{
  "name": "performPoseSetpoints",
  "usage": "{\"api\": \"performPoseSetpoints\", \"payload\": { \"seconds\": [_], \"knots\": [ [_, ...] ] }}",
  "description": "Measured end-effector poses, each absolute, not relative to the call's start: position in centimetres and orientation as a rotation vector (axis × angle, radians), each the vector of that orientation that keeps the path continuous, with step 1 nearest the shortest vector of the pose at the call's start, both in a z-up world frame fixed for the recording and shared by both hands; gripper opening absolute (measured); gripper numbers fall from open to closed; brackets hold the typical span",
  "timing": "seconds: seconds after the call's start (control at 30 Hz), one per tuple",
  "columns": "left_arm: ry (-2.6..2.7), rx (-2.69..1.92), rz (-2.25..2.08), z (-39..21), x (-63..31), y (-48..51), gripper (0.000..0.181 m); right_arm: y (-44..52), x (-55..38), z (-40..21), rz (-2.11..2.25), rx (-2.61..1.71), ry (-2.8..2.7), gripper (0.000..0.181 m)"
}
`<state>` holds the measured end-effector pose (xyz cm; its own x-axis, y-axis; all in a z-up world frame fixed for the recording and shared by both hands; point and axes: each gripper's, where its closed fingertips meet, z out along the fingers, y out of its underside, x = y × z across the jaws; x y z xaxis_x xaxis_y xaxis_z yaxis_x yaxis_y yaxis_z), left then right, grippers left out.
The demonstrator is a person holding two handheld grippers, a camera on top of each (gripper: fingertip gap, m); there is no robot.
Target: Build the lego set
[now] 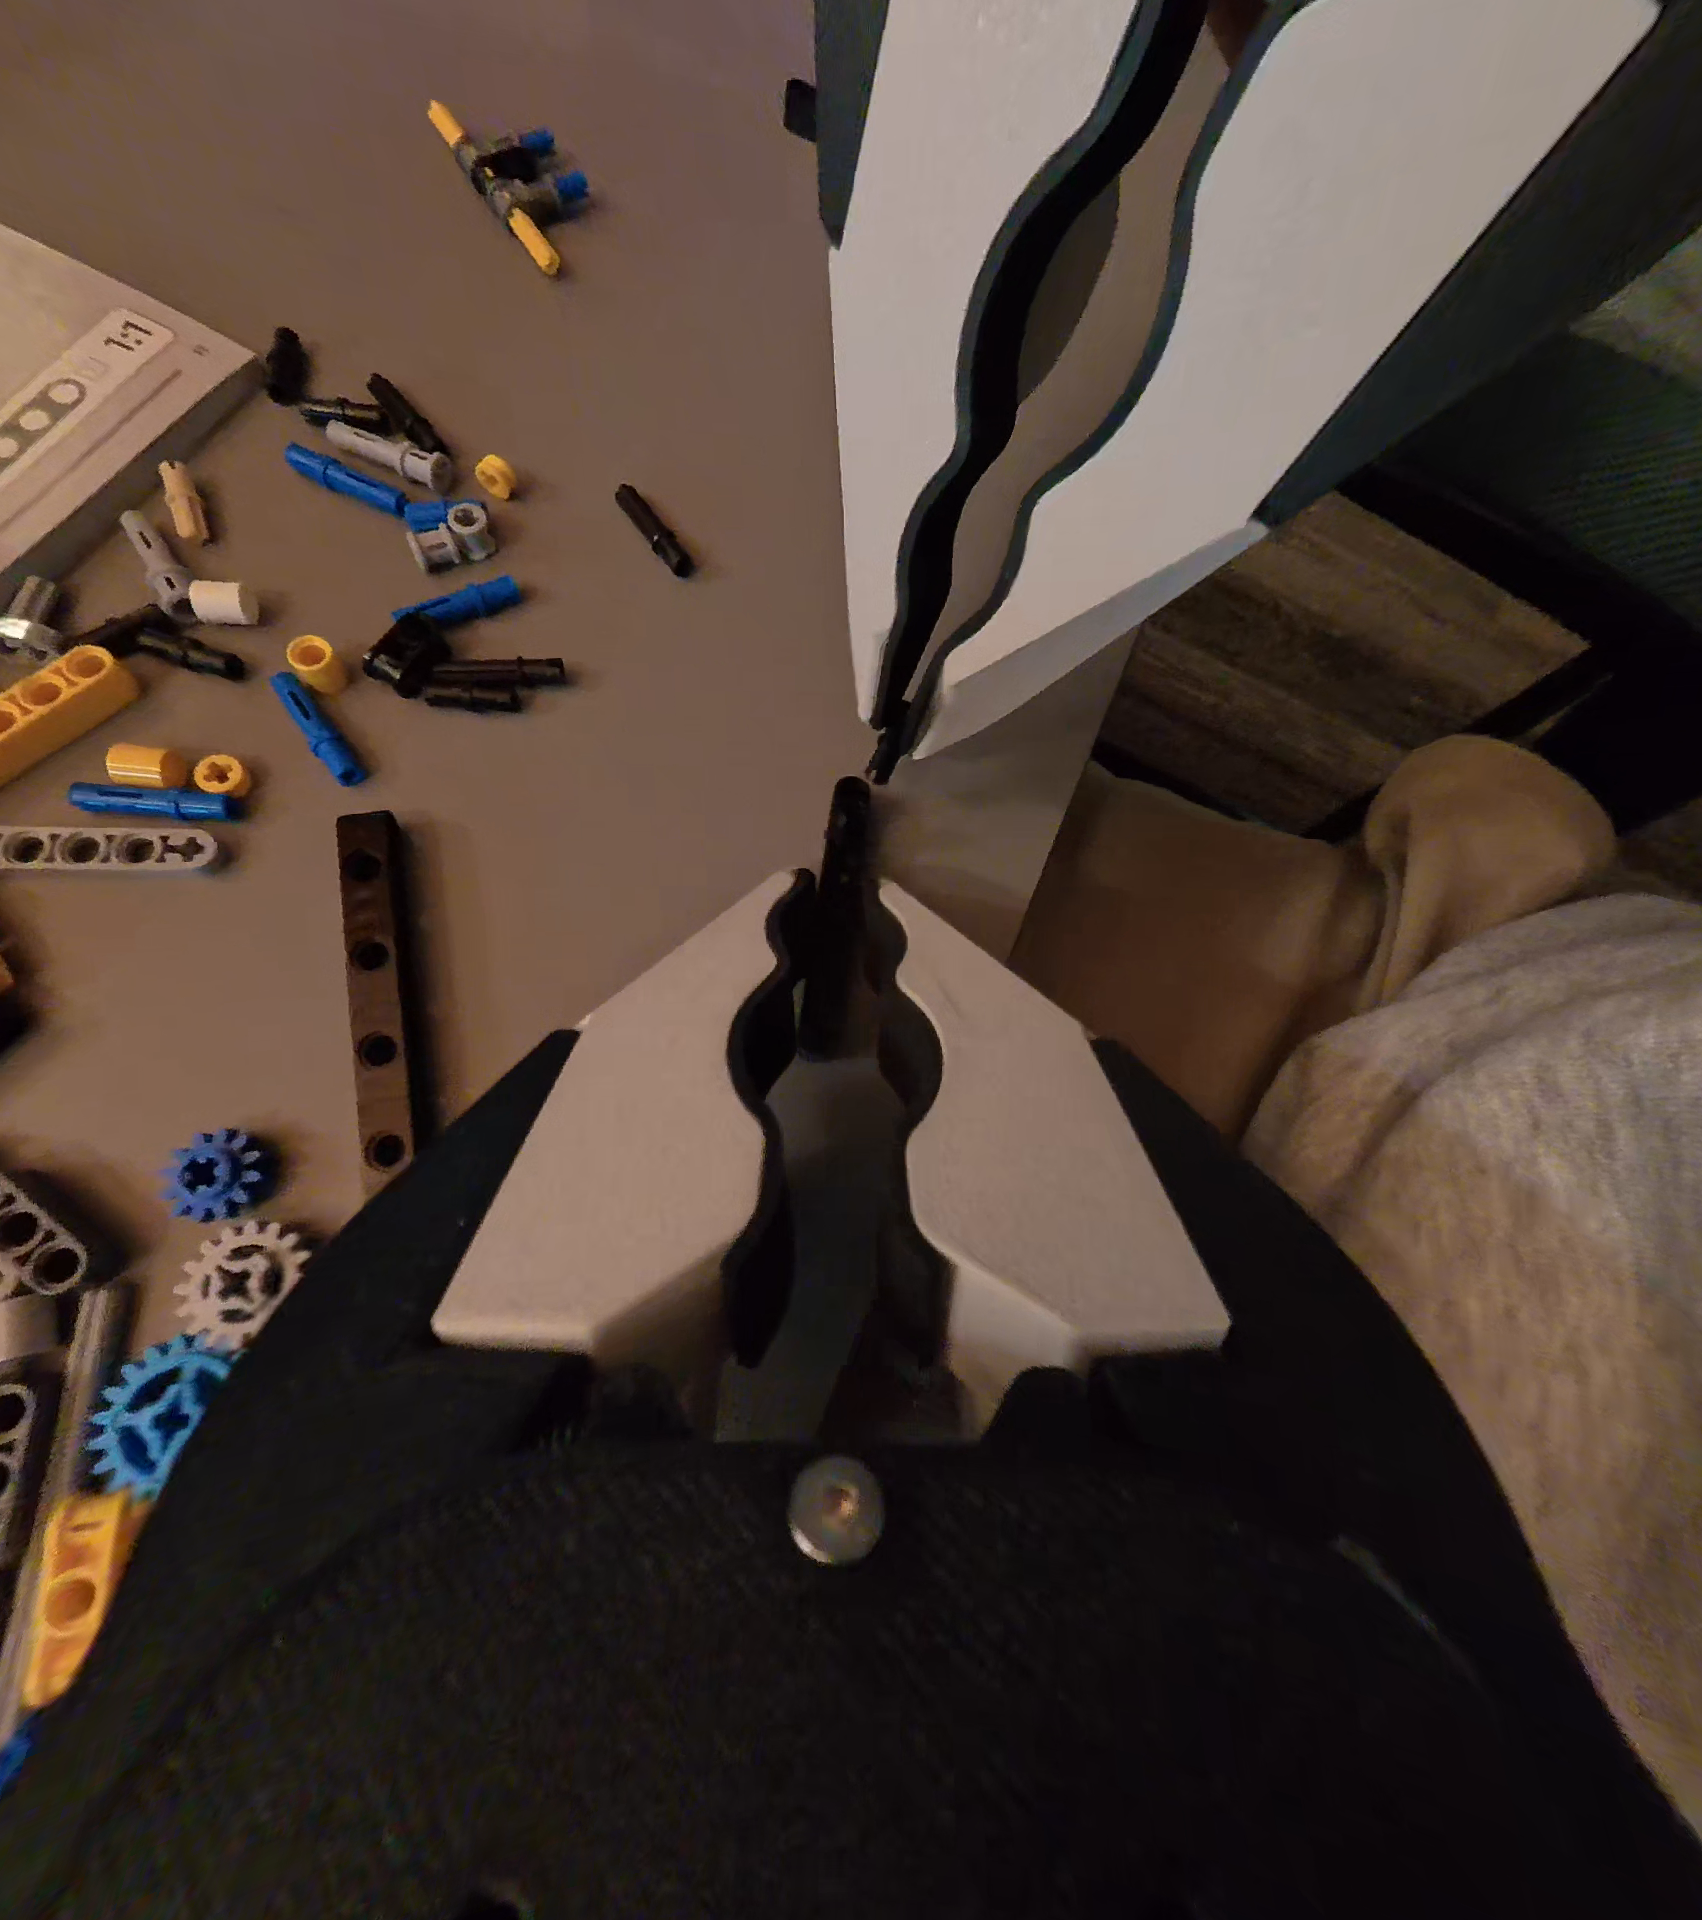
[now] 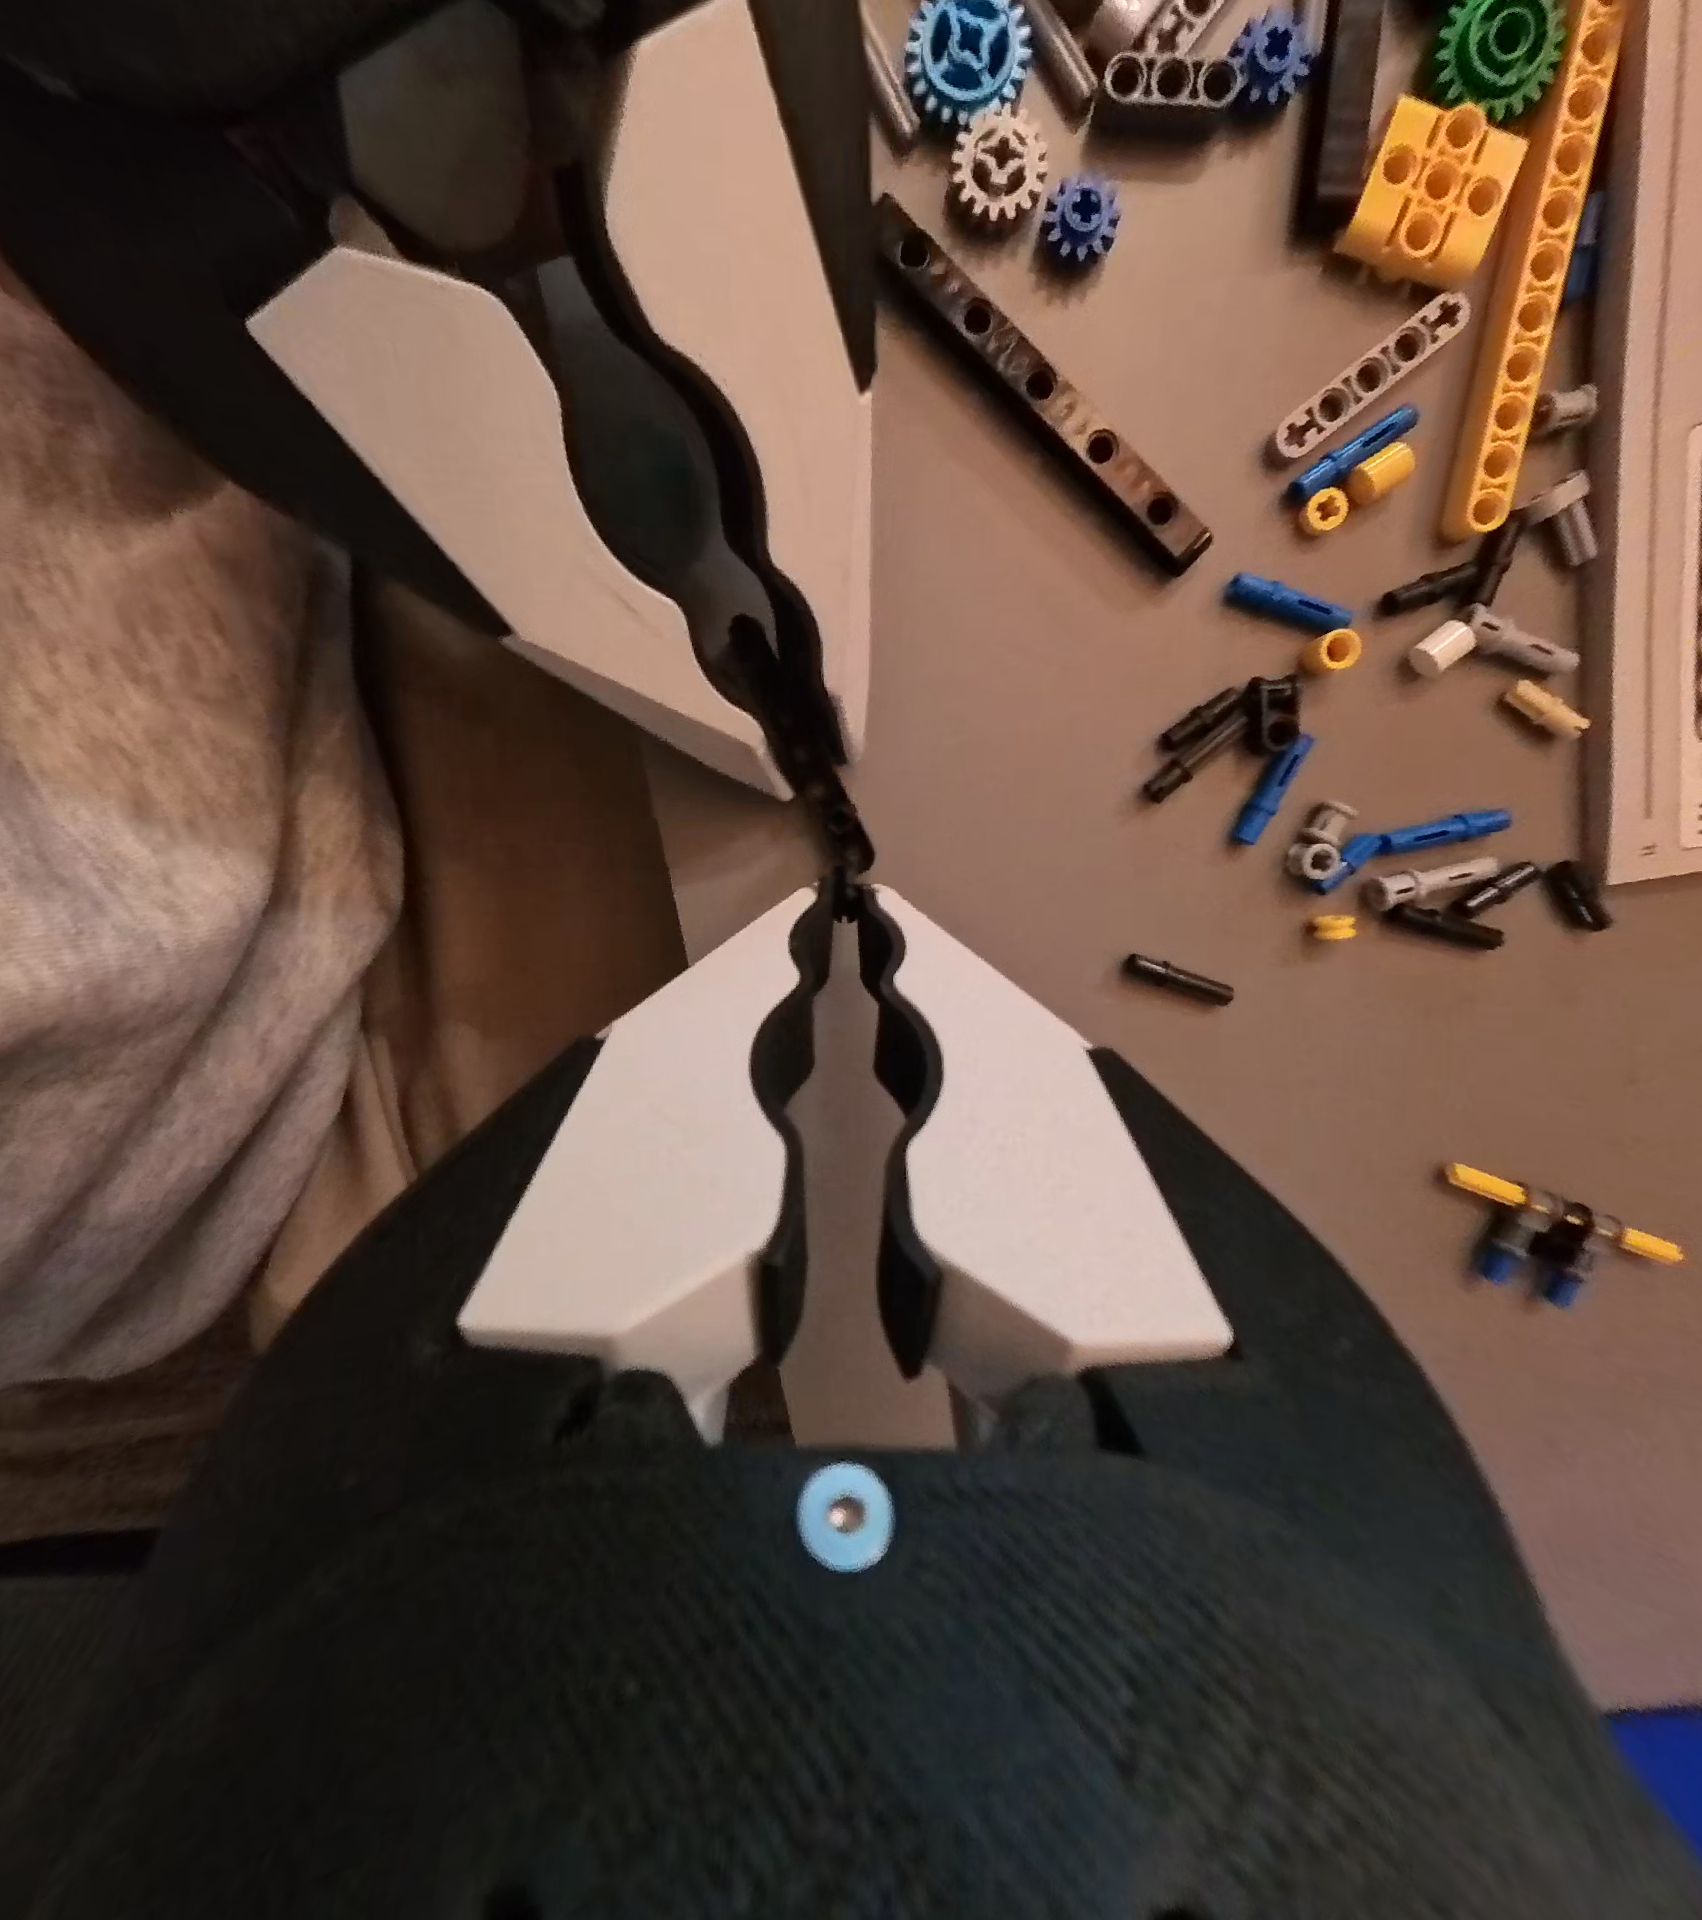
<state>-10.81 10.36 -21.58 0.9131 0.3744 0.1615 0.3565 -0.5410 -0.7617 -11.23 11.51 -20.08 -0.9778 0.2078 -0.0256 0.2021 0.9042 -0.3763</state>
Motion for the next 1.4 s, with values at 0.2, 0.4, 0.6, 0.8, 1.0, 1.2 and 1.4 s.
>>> {"api": "performPoseSetpoints", "payload": {
  "seconds": [0.2,0.4,0.6,0.8,1.0,1.2,1.4],
  "knots": [
    [-0.539,-2.120,-0.022,-20.91,-10.96,10.58,0.018,11.39,-11.30,-20.32,0.564,-0.318,-3.053,0.002],
    [-0.511,-2.147,0.066,-21.40,-11.15,10.61,0.010,11.31,-11.51,-20.32,0.529,-0.309,-3.060,0.002],
    [-0.510,-2.143,0.063,-21.40,-11.13,10.59,0.007,11.23,-11.69,-20.52,0.498,-0.304,-3.076,0.002],
    [-0.515,-2.135,0.046,-21.34,-11.13,10.60,0.007,11.14,-11.76,-20.52,0.466,-0.284,-3.084,0.002],
    [-0.515,-2.136,0.063,-21.37,-11.17,10.66,0.006,11.28,-11.72,-20.67,0.411,-0.291,-3.116,0.003],
    [-0.496,-2.135,0.131,-21.38,-11.21,10.68,0.006,11.26,-11.77,-20.70,0.366,-0.337,-3.153,0.002],
    [-0.475,-2.130,0.197,-21.35,-11.25,10.68,0.005,11.41,-11.69,-20.77,0.339,-0.352,-3.166,0.002]
  ]
}}
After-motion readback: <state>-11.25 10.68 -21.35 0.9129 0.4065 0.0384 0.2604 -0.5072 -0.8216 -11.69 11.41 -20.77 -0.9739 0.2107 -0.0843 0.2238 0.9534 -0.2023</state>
